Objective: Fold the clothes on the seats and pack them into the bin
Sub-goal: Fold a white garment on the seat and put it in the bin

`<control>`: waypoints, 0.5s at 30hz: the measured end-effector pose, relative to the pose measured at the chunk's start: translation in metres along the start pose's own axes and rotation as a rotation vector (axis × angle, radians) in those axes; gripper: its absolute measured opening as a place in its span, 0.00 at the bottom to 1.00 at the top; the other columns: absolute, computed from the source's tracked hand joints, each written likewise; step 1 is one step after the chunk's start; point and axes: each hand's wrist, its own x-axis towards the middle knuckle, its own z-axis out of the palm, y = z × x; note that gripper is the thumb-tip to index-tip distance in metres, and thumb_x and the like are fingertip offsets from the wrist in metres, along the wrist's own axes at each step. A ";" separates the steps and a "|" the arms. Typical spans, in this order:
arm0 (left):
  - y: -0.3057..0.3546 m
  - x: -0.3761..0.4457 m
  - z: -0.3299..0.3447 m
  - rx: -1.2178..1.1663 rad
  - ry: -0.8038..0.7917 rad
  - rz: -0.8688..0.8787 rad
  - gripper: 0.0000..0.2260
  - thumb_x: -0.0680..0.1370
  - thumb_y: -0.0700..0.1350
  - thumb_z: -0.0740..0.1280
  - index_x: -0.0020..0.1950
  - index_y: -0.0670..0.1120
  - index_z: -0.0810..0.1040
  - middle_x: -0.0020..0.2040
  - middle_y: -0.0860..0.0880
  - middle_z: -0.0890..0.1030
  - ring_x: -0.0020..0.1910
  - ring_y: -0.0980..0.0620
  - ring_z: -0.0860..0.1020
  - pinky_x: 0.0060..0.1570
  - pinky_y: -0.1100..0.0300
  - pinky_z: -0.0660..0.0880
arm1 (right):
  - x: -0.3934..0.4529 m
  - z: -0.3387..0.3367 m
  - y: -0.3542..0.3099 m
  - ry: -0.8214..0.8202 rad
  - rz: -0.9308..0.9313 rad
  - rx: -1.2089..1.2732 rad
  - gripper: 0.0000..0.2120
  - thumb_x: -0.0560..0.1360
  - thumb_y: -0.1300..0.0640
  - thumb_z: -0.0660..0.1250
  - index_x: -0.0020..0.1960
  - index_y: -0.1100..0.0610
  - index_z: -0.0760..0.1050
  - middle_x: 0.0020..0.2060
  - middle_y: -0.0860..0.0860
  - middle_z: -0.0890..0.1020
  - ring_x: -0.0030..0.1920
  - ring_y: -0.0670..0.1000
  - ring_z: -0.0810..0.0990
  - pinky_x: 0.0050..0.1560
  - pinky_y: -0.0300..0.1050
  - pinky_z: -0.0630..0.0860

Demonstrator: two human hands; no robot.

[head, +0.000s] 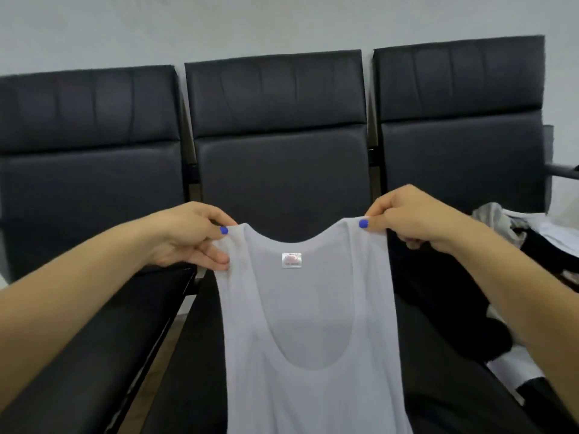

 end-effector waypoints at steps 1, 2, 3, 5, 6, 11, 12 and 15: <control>0.000 0.008 0.004 -0.008 0.013 -0.020 0.10 0.81 0.32 0.57 0.51 0.42 0.76 0.44 0.40 0.80 0.27 0.50 0.81 0.27 0.57 0.80 | 0.006 0.007 0.000 -0.013 0.056 0.041 0.06 0.76 0.60 0.68 0.41 0.57 0.79 0.25 0.52 0.72 0.24 0.47 0.67 0.21 0.38 0.67; -0.001 0.015 0.010 -0.006 0.031 -0.026 0.10 0.81 0.32 0.56 0.49 0.43 0.75 0.46 0.39 0.80 0.31 0.48 0.83 0.30 0.55 0.81 | 0.012 0.014 0.000 -0.023 0.109 0.091 0.04 0.77 0.61 0.66 0.44 0.59 0.78 0.27 0.54 0.71 0.25 0.48 0.69 0.22 0.39 0.71; -0.003 0.023 0.015 0.006 0.049 -0.021 0.10 0.81 0.33 0.56 0.48 0.44 0.74 0.46 0.38 0.80 0.34 0.47 0.83 0.33 0.54 0.82 | 0.018 0.021 0.001 -0.030 0.154 0.145 0.04 0.78 0.63 0.64 0.48 0.62 0.78 0.27 0.55 0.72 0.26 0.50 0.71 0.23 0.41 0.75; -0.011 0.039 0.027 0.045 0.083 -0.001 0.09 0.81 0.34 0.56 0.47 0.45 0.73 0.44 0.38 0.81 0.36 0.47 0.83 0.35 0.55 0.82 | 0.030 0.035 0.007 -0.036 0.214 0.240 0.07 0.78 0.66 0.62 0.52 0.68 0.77 0.26 0.57 0.76 0.28 0.55 0.79 0.30 0.46 0.81; -0.016 0.047 0.032 0.065 0.101 0.009 0.08 0.81 0.34 0.57 0.48 0.44 0.73 0.43 0.38 0.81 0.37 0.47 0.83 0.36 0.56 0.82 | 0.037 0.042 0.011 -0.037 0.236 0.270 0.08 0.78 0.66 0.61 0.53 0.69 0.76 0.27 0.58 0.79 0.31 0.57 0.82 0.34 0.48 0.82; -0.038 0.081 0.051 0.097 0.148 0.037 0.04 0.79 0.37 0.63 0.47 0.45 0.75 0.41 0.42 0.82 0.37 0.49 0.83 0.36 0.59 0.81 | 0.063 0.072 0.041 -0.021 0.355 0.420 0.11 0.79 0.66 0.60 0.59 0.69 0.72 0.36 0.62 0.82 0.34 0.59 0.84 0.34 0.49 0.82; -0.042 0.088 0.054 0.114 0.157 0.050 0.05 0.79 0.37 0.63 0.46 0.45 0.75 0.41 0.42 0.81 0.36 0.50 0.83 0.35 0.60 0.80 | 0.068 0.078 0.047 -0.013 0.375 0.445 0.11 0.79 0.66 0.61 0.59 0.70 0.72 0.36 0.63 0.82 0.34 0.59 0.84 0.32 0.48 0.82; -0.057 0.111 0.065 0.196 0.196 0.094 0.08 0.80 0.38 0.62 0.42 0.48 0.74 0.44 0.44 0.80 0.37 0.51 0.82 0.36 0.61 0.80 | 0.087 0.097 0.066 0.016 0.432 0.474 0.08 0.78 0.66 0.61 0.55 0.69 0.73 0.38 0.63 0.82 0.34 0.59 0.84 0.29 0.47 0.80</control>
